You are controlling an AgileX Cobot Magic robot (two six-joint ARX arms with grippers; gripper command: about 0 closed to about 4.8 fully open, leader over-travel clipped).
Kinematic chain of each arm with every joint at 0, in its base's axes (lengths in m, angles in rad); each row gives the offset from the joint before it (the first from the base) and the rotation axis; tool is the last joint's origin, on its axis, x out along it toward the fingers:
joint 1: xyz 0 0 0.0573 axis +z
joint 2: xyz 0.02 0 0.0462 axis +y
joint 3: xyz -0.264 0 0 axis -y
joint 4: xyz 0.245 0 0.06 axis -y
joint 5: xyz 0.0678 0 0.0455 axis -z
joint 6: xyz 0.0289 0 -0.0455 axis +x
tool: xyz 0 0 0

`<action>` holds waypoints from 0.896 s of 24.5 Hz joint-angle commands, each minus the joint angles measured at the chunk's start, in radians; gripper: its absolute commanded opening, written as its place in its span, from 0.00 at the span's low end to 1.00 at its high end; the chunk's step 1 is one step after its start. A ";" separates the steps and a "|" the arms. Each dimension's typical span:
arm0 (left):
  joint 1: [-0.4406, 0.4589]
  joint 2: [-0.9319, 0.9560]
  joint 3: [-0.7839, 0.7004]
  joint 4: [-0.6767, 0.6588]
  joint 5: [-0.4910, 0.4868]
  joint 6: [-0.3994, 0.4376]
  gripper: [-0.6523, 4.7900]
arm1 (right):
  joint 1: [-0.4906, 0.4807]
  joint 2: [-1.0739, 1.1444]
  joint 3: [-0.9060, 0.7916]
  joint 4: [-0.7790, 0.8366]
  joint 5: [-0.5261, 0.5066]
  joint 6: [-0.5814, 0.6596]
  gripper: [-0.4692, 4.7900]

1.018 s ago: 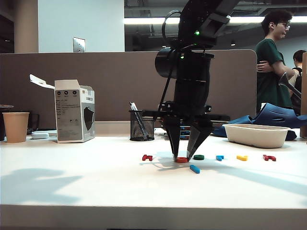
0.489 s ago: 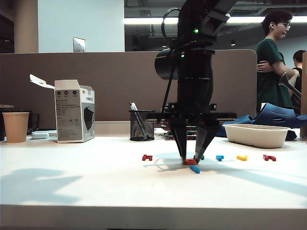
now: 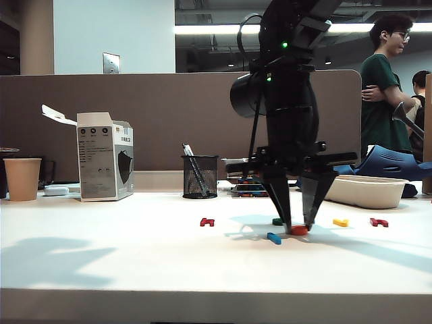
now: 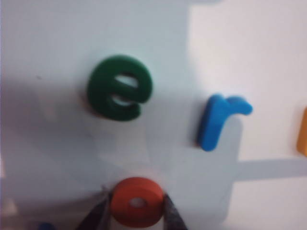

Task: Select the appropriate letters from the row of letter magnets placed on the table to arrange into the word "love".

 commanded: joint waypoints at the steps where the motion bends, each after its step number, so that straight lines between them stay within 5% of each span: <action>1: -0.001 -0.003 0.003 0.009 -0.003 0.004 0.11 | -0.003 0.027 -0.020 -0.056 0.012 0.001 0.35; 22: -0.001 -0.003 0.003 0.009 -0.003 0.004 0.11 | -0.002 0.028 -0.020 -0.118 0.000 0.002 0.35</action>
